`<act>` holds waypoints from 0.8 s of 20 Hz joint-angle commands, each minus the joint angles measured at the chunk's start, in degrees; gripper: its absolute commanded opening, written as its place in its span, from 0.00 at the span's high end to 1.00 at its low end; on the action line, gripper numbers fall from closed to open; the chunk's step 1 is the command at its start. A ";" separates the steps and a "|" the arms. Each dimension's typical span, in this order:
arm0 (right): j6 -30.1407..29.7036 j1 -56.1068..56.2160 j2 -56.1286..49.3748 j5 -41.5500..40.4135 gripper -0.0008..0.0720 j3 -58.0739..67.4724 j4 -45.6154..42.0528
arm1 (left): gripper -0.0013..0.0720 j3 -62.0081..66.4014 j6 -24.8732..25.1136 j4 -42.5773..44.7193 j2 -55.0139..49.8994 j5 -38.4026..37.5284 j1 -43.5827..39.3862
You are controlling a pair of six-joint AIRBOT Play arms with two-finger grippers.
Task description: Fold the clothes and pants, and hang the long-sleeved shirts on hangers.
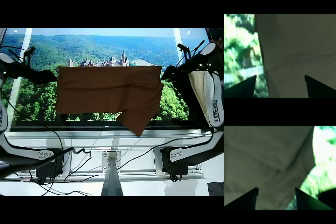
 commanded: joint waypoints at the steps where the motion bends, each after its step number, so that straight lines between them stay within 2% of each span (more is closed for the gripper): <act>1: -2.62 -1.55 10.05 -1.16 0.38 -11.80 -3.13 | 0.12 -4.79 -3.23 0.39 7.06 -3.52 4.15; 5: -3.65 -5.11 25.79 -10.27 0.38 -39.74 -0.96 | 0.12 -24.55 -1.07 -0.07 19.82 -0.63 11.32; 8: -3.41 -5.25 30.86 -17.42 0.38 -55.56 8.70 | 0.14 -36.65 -1.05 -0.04 27.39 4.09 16.79; 12: -3.45 -5.25 30.82 -22.12 0.38 -64.57 20.31 | 0.14 -41.94 -1.14 -0.07 28.61 5.18 19.61; 16: -3.45 -3.78 30.82 -21.64 0.38 -66.51 21.05 | 0.14 -42.47 -1.09 -4.50 27.26 6.69 19.06</act>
